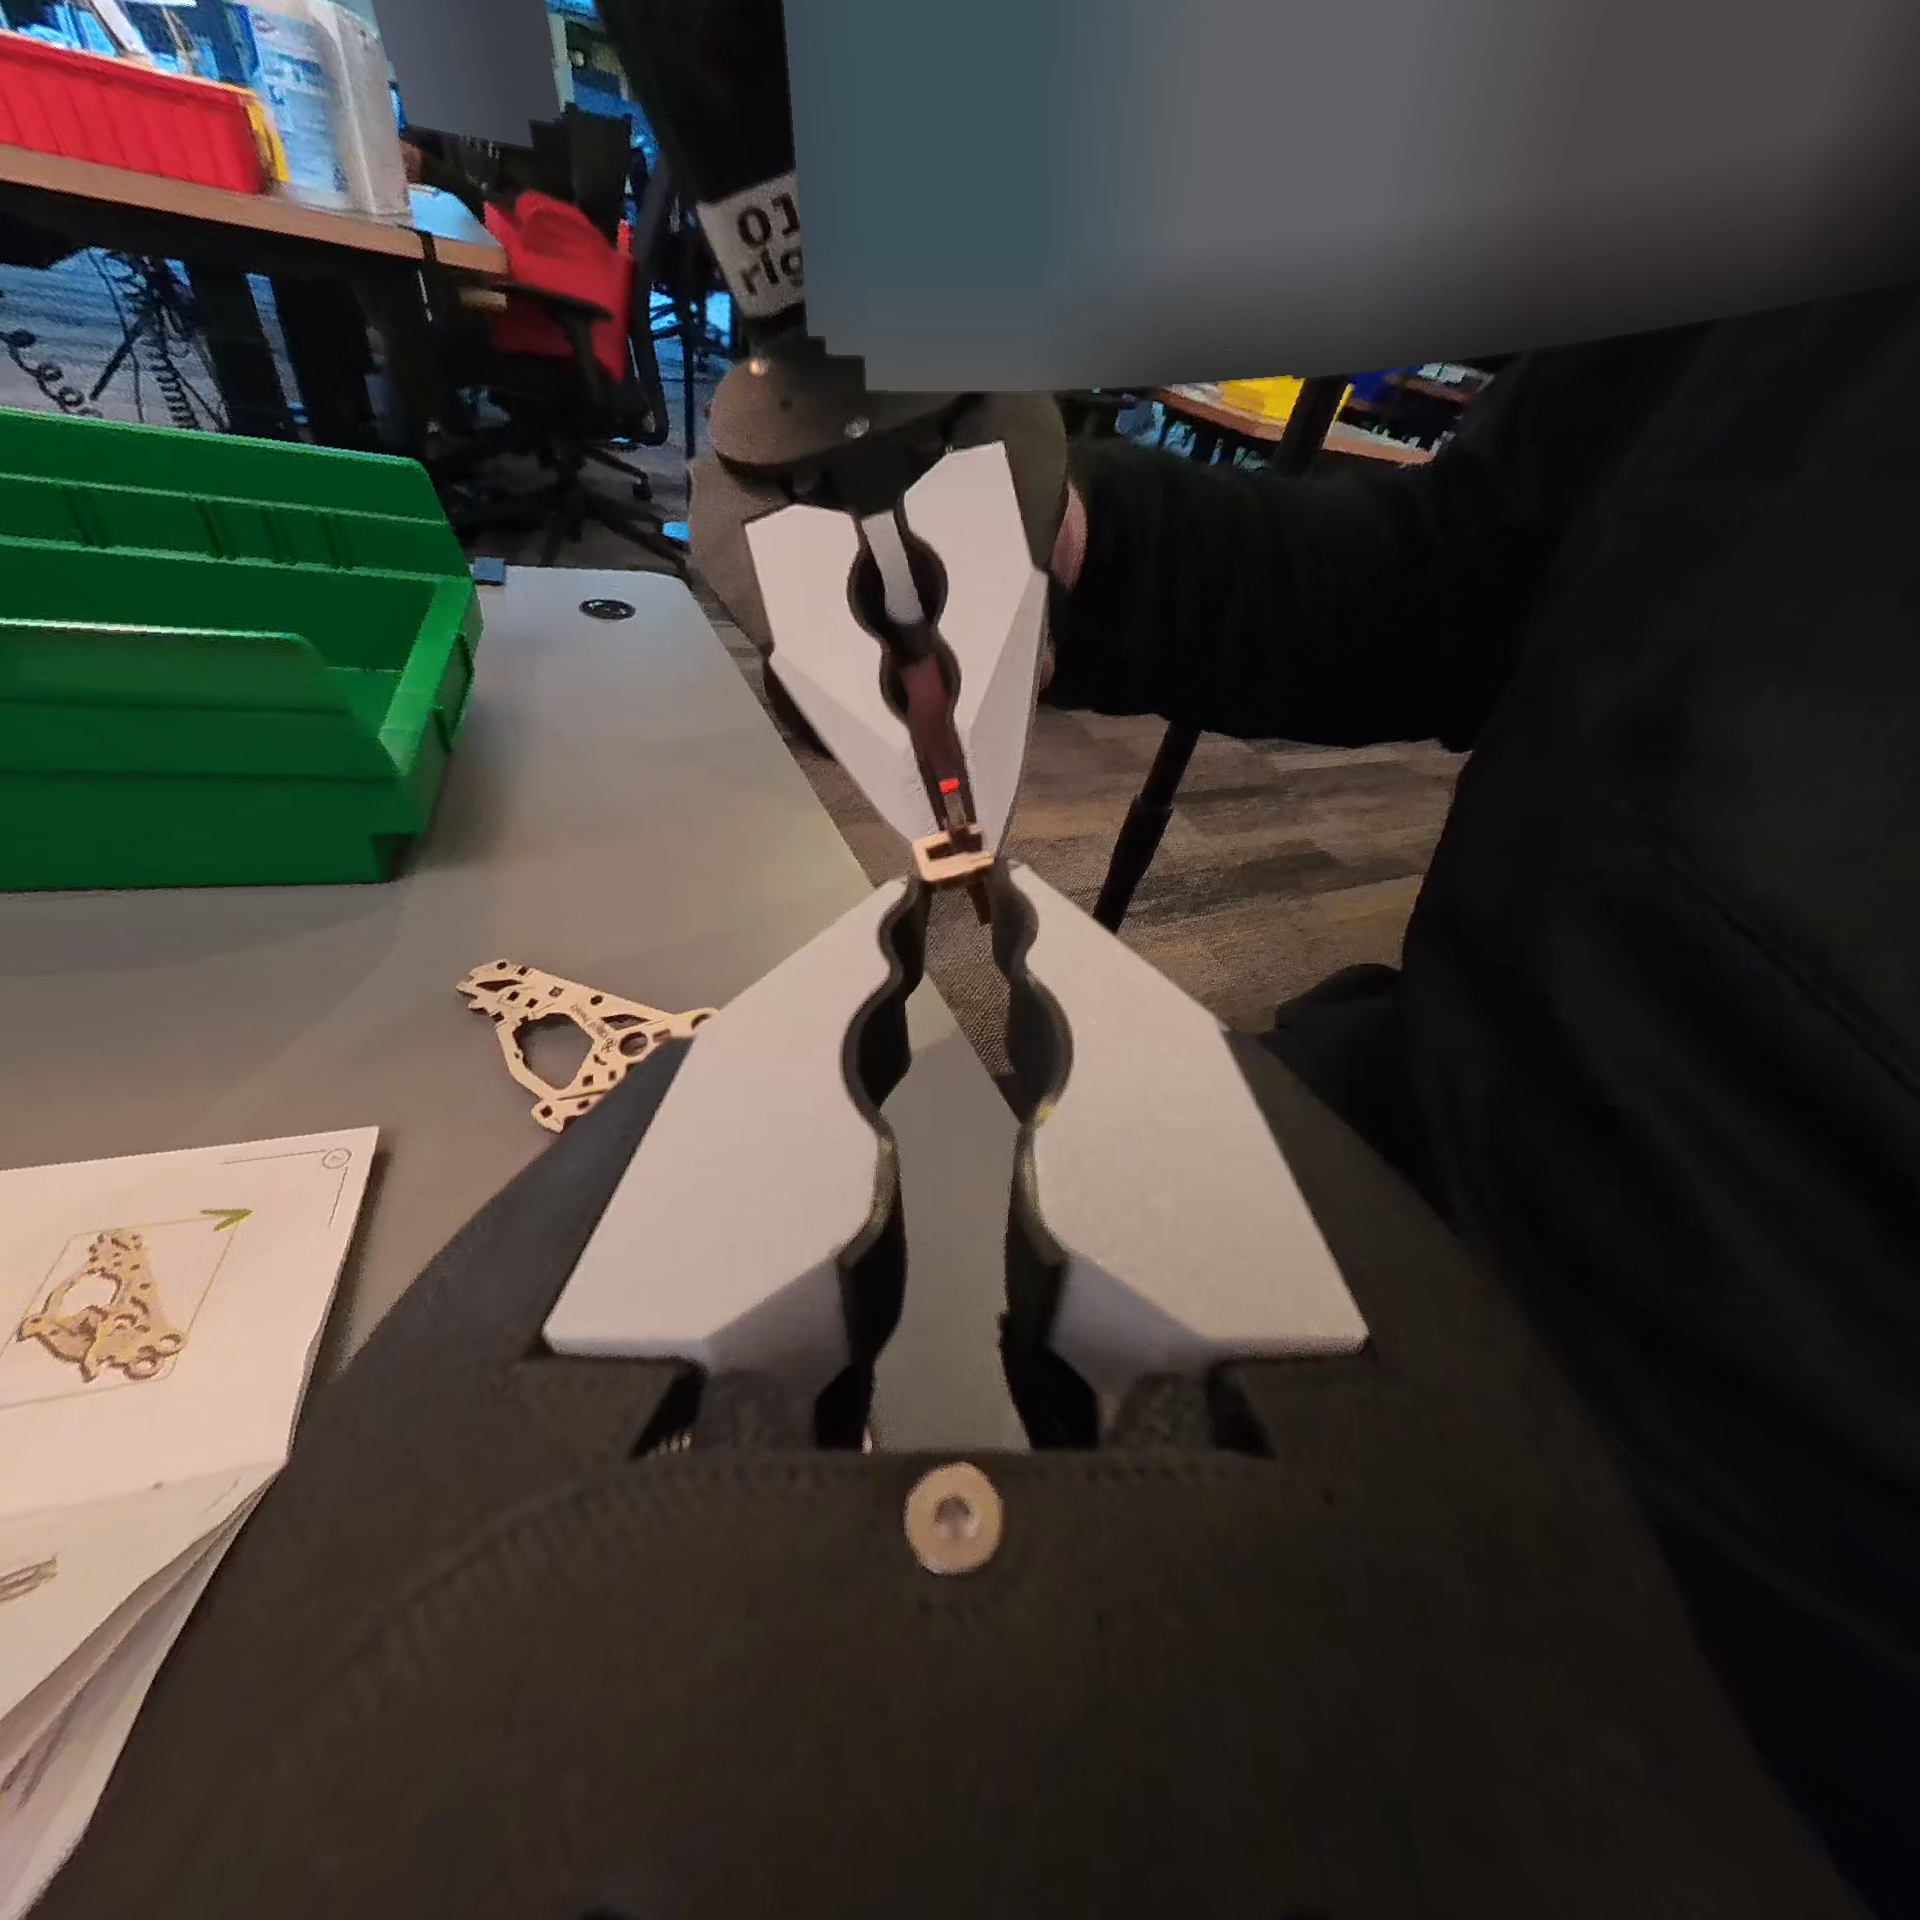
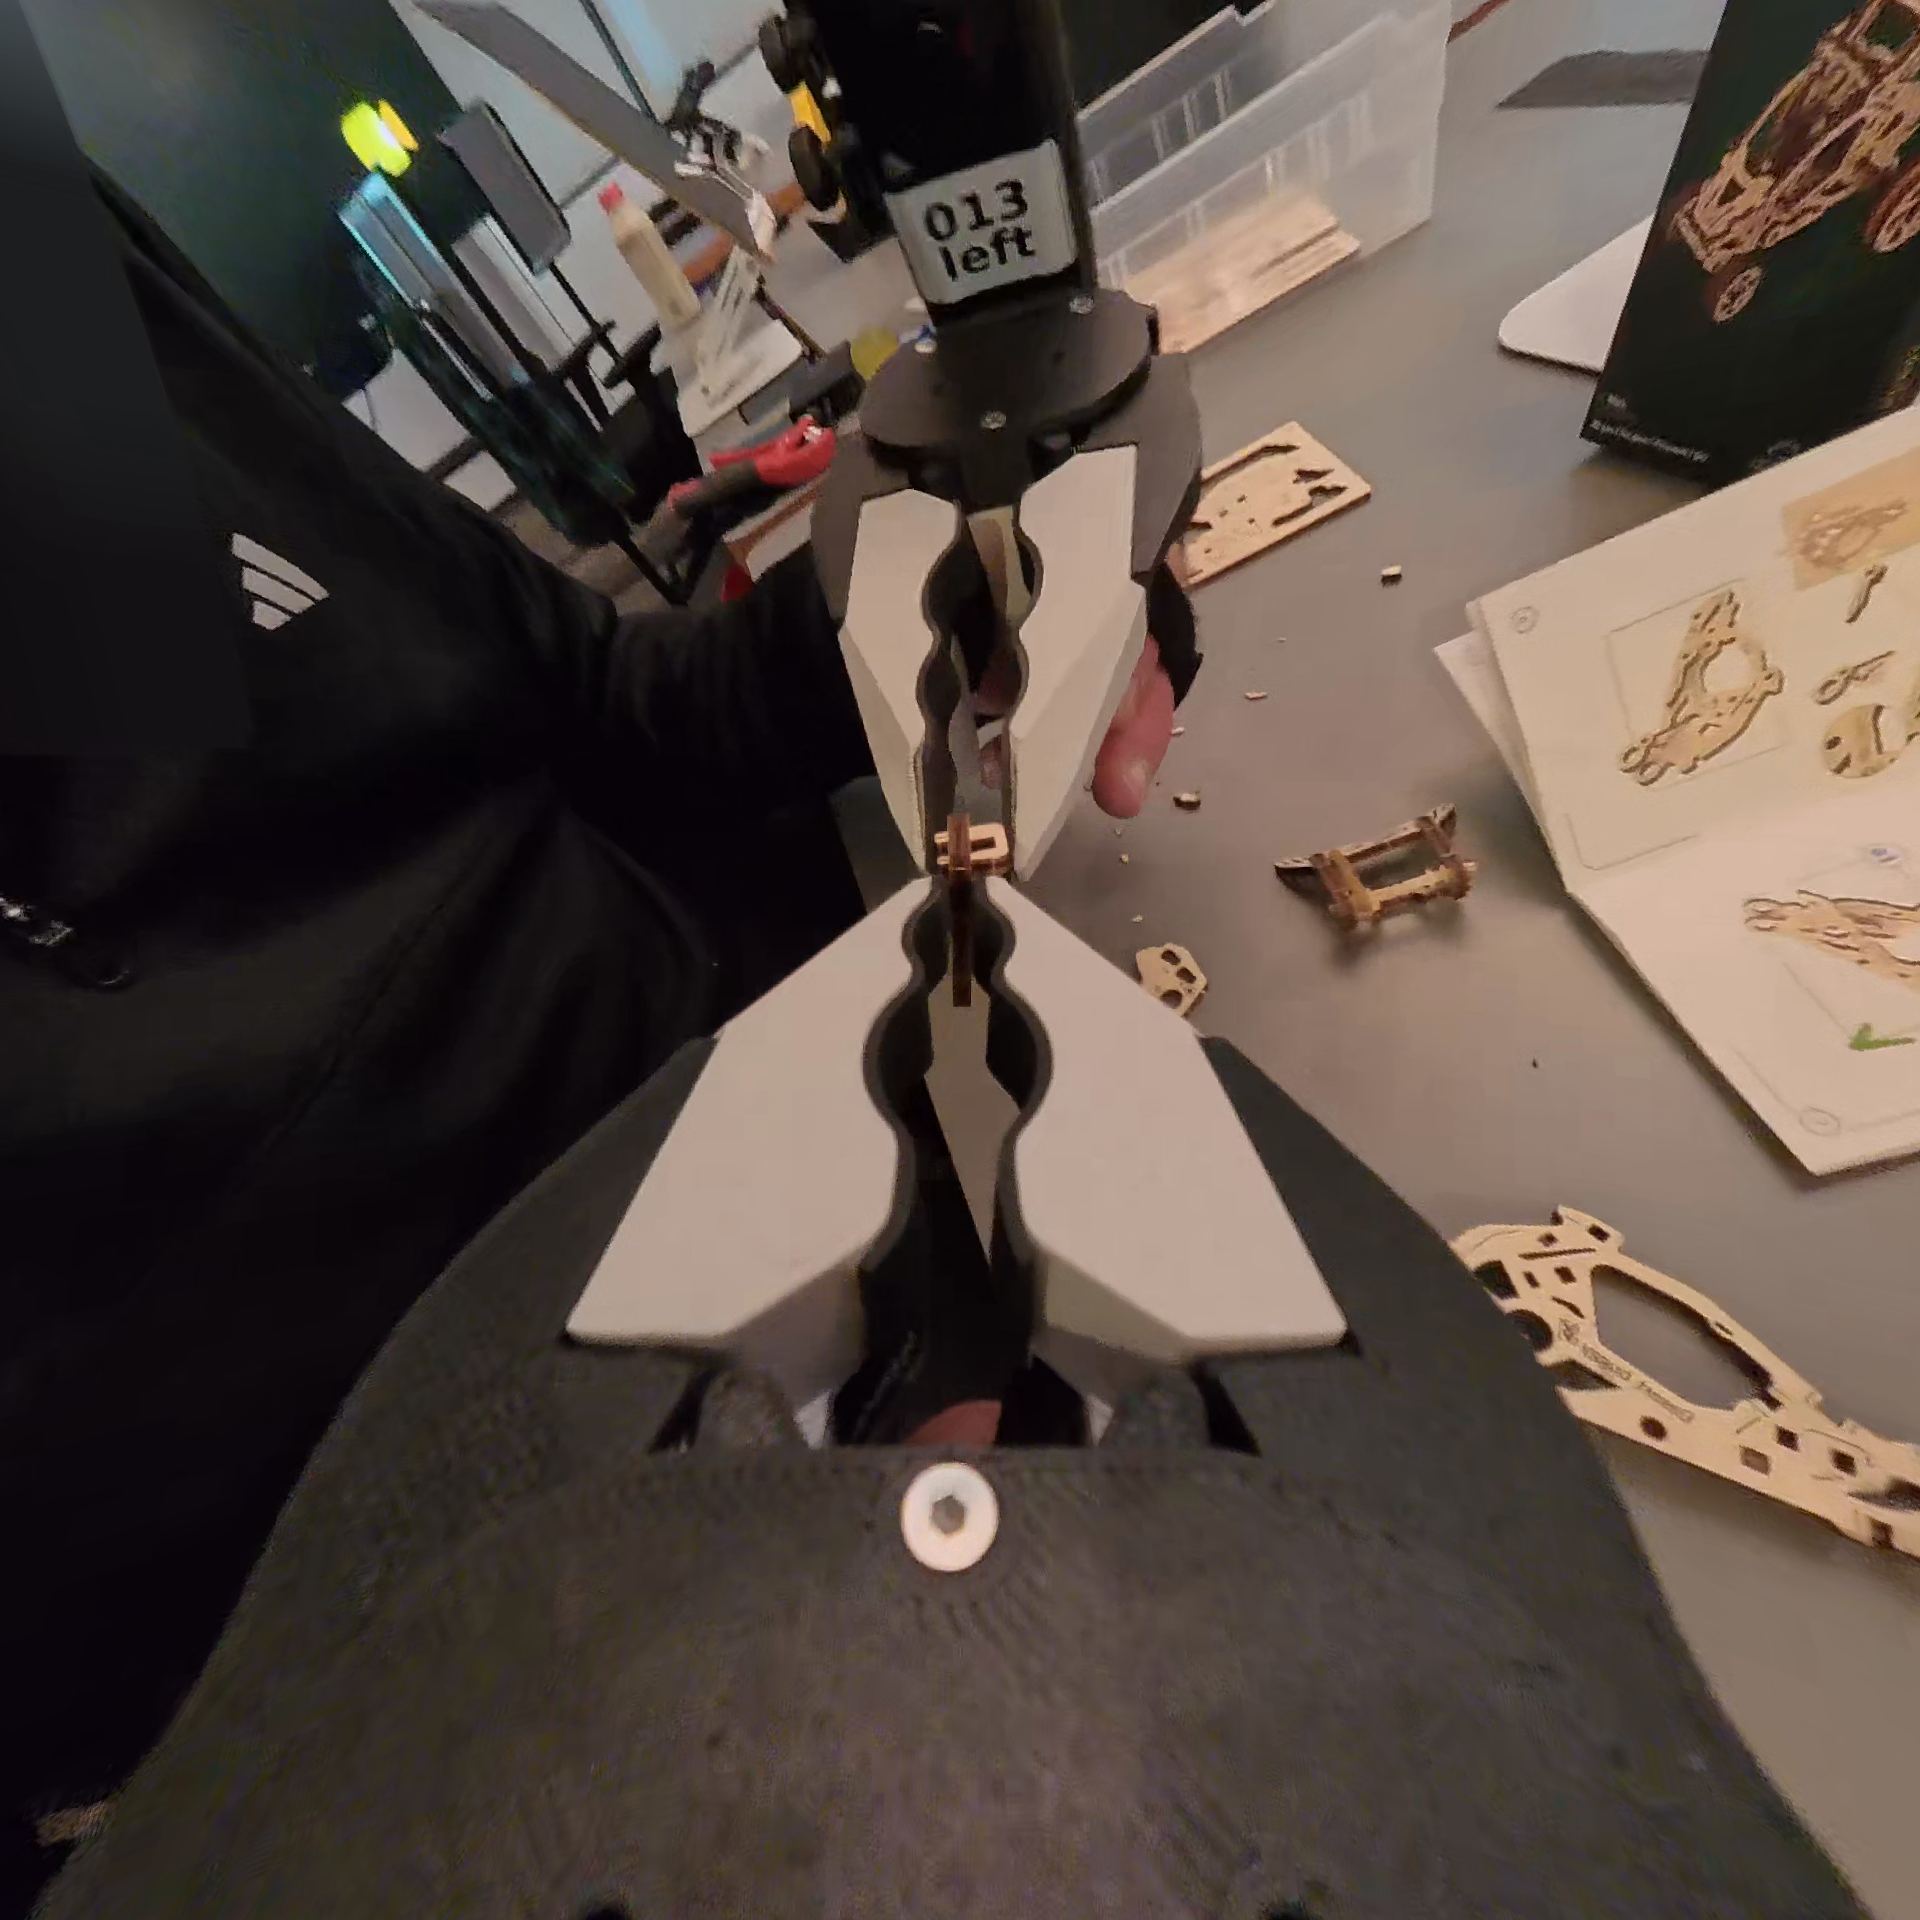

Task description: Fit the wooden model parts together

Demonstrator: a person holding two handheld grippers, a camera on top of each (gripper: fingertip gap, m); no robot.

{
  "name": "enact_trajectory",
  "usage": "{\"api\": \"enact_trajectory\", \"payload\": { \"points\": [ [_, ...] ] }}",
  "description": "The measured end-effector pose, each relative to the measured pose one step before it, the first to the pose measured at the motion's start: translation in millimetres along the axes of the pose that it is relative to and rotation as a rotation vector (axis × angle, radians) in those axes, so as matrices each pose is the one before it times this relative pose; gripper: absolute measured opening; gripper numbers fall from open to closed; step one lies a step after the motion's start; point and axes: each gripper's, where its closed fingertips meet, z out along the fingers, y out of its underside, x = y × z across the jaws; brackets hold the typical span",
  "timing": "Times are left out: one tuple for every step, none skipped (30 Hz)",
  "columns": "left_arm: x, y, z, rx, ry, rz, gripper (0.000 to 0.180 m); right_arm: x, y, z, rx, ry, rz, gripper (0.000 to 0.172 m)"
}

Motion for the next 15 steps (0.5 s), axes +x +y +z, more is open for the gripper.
{"api": "enact_trajectory", "payload": {
  "points": [
    [2.12,-0.94,0.27,0.0134,0.0266,-0.0165,0.01,-1.52,-0.37,-0.01,0.0165,-0.013,0.0004,0.001],
    [1.64,-0.33,0.5,0.008,0.021,-0.0218,0.011,-1.5,-0.01,0.07,0.0121,-0.0107,-0.0027,0.0],
    [1.06,0.87,-0.01,0.0018,0.0219,-0.0293,0.011,-0.78,0.91,0.25,0.003,-0.0012,-0.012,0.0],
    [3.1,1.29,-0.77,0.003,0.0383,-0.0291,0.012,-0.91,1.27,0.24,-0.0032,0.0024,-0.0203,0.0],
    [1.24,-1.17,-1.95,0.0201,0.0255,-0.0299,0.015,-0.44,0.3,-0.17,-0.0044,0.0099,-0.0297,0.001],
    [0.63,-3.19,-2.59,0.0295,0.0209,-0.0351,0.017,-0.33,1.14,-0.27,-0.0149,0.0159,-0.0464,0.0],
    [3.01,-2.08,-2.11,0.0191,0.0358,-0.0345,0.019,-0.56,0.58,-0.42,-0.0176,0.015,-0.0474,0.0],
    [1.85,-0.16,-0.81,0.0057,0.0251,-0.0286,0.019,-0.62,-0.49,-0.45,-0.0127,0.0088,-0.0314,0.0],
    [-1.76,0.1,0.5,0.001,-0.0047,-0.0083,0.019,-0.85,-0.44,0.0,-0.0135,0.003,-0.0247,0.0],
    [0.37,-0.54,1.27,0.0029,0.0001,0.0102,0.018,-0.7,0.06,0.44,-0.015,0.0009,-0.021,0.0],
    [0.5,1.16,2.12,-0.0106,0.0005,0.0044,0.018,-0.64,-0.15,0.5,-0.0109,-0.0004,-0.0177,0.0],
    [-2.13,2.09,2.05,-0.0167,-0.0119,0.0002,0.015,-0.52,0.05,0.51,-0.0107,-0.0003,-0.0154,0.0],
    [1.18,1.36,1.12,-0.0073,0.0109,0.0012,0.011,0.0,0.65,0.2,-0.0145,0.003,-0.0146,0.0],
    [0.9,-0.65,0.16,0.0066,0.0098,-0.0053,0.01,-0.46,-0.24,-0.38,-0.0079,0.0011,-0.0149,0.0],
    [1.49,-0.81,0.04,0.0097,0.0155,-0.0035,0.008,-1.45,-1.11,-0.6,-0.0033,-0.0024,-0.0157,0.0]
  ]
}}
